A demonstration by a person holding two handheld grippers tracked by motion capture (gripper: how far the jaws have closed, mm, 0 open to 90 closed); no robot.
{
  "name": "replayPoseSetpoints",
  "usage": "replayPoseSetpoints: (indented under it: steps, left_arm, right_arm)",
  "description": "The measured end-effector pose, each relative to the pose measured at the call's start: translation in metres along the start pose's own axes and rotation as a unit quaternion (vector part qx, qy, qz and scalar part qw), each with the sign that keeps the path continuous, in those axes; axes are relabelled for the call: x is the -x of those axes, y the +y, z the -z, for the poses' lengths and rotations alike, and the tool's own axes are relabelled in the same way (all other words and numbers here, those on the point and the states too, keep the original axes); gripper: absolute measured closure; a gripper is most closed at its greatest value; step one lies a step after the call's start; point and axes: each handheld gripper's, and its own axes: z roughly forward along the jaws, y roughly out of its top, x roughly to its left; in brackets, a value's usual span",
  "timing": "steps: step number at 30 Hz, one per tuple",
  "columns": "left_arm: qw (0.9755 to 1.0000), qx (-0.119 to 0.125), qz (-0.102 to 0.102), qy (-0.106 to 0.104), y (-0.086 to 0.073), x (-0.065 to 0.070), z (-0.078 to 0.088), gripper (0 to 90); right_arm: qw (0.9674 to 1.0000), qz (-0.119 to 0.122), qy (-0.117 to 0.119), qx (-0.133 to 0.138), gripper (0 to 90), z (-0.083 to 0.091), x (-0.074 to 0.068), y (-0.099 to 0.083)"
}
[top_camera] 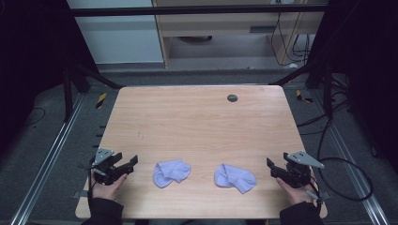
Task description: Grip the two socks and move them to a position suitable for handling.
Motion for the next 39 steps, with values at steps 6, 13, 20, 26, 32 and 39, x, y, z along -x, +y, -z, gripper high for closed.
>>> replayPoseSetpoints:
  steps: [6, 13, 20, 26, 32, 39]
  left_arm:
    - [0.9997, -0.005, -0.013, -0.020, 0.001, 0.016, 0.001, 31.7]
    - [0.9990, -0.005, -0.025, -0.035, 0.003, 0.033, 0.000, 33.5]
    - [0.9978, 0.008, -0.038, -0.054, 0.017, 0.052, -0.003, 34.8]
    - [0.9967, 0.021, -0.040, -0.067, 0.031, 0.066, -0.005, 36.7]
    - [0.9951, 0.023, -0.053, -0.080, 0.039, 0.089, -0.013, 37.5]
    - [0.9919, 0.022, -0.073, -0.102, 0.045, 0.121, -0.023, 38.4]
  right_arm:
    - [0.9999, 0.008, 0.014, 0.005, 36.9, 0.004, -0.002, 0.001]
    - [0.9994, 0.013, 0.032, -0.002, 37.1, 0.002, -0.009, 0.002]
    - [0.9981, 0.025, 0.055, 0.010, 31.2, 0.001, -0.023, 0.022]
    - [0.9970, 0.044, 0.061, 0.018, 34.1, 0.005, -0.031, 0.039]
    - [0.9954, 0.059, 0.072, 0.022, 35.6, 0.008, -0.042, 0.047]
    - [0.9932, 0.075, 0.087, 0.017, 38.6, 0.012, -0.052, 0.051]
